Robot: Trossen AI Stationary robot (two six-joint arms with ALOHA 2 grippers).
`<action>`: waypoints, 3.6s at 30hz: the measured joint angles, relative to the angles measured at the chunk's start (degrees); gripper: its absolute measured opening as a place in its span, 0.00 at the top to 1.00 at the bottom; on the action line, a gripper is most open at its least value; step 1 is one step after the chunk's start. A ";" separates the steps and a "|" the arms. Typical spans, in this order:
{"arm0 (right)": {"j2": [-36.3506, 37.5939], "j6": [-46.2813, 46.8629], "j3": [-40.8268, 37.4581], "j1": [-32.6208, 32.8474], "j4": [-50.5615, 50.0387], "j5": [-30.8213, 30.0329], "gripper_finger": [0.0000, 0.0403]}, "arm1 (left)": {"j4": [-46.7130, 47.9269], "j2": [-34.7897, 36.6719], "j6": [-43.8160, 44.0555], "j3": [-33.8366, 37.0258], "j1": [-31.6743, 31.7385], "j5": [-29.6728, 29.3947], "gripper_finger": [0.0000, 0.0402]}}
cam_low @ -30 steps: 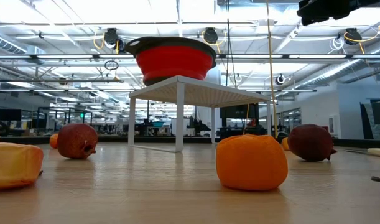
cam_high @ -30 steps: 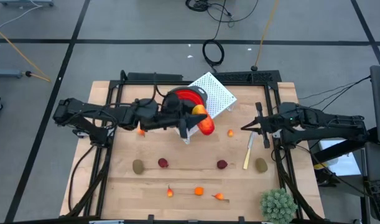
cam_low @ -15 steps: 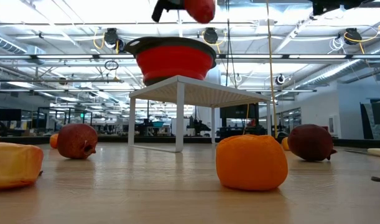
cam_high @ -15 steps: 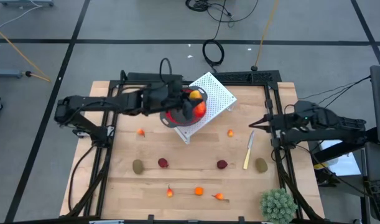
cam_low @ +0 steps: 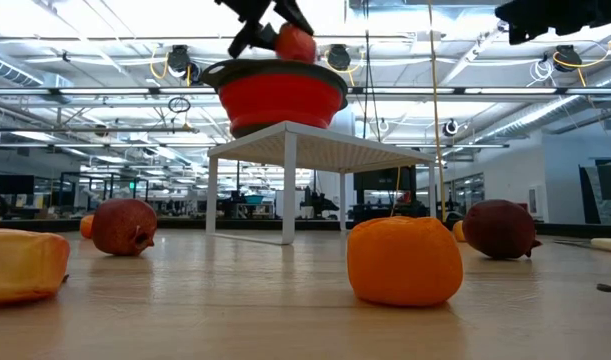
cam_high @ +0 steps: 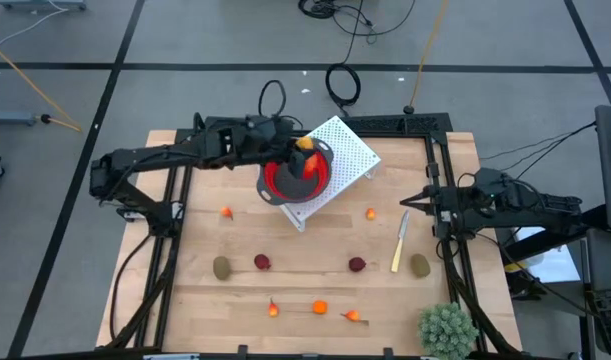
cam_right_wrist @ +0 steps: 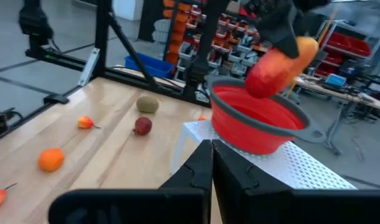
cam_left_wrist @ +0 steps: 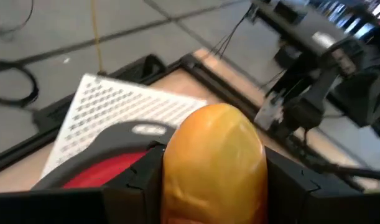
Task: Pick & Place Fruit
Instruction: Put the mango into the red strainer bowl on the shelf, then put the left kiwi into the red strainer bowl on the shelf
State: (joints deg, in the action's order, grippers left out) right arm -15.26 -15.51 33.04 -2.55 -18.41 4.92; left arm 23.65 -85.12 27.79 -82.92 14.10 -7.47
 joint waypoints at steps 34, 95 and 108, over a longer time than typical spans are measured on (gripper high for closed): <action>10.79 2.95 -10.72 -0.02 7.61 -2.18 1.00 | 19.77 -7.34 2.66 -12.96 3.15 6.19 0.52; 10.77 4.31 -10.87 0.00 8.40 -3.64 1.00 | 22.56 -13.08 11.51 -12.92 5.96 12.54 0.32; 10.77 3.72 -10.87 0.00 10.07 -3.64 1.00 | 22.99 0.77 11.42 -12.94 -0.51 5.59 0.52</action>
State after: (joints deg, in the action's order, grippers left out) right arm -4.49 -11.79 22.17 -2.55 -8.34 1.28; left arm 46.64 -84.35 39.21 -95.85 13.59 -1.87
